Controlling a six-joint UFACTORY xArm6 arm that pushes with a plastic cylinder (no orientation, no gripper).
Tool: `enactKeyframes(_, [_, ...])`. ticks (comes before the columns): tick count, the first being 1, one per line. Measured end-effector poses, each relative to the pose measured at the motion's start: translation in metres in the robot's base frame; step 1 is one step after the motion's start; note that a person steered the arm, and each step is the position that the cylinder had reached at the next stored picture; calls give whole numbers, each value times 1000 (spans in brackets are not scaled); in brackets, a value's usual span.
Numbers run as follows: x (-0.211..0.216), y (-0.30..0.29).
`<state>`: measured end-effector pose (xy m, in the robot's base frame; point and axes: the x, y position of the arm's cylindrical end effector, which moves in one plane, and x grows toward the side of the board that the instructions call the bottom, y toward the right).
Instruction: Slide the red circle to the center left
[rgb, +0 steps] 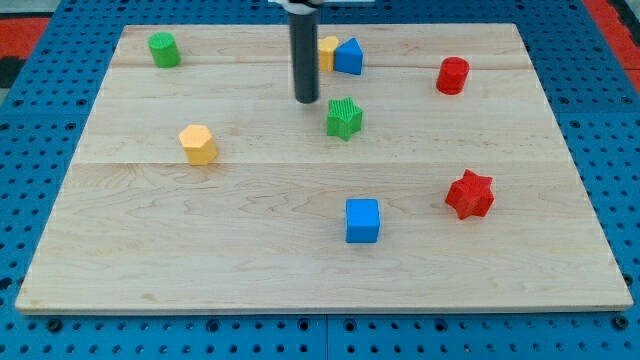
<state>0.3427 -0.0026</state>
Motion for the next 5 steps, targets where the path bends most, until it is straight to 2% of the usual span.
enactKeyframes(2, [1,134])
enactKeyframes(3, [-12,188])
enactKeyframes(4, [-48,255])
enactKeyframes(5, [-65,248])
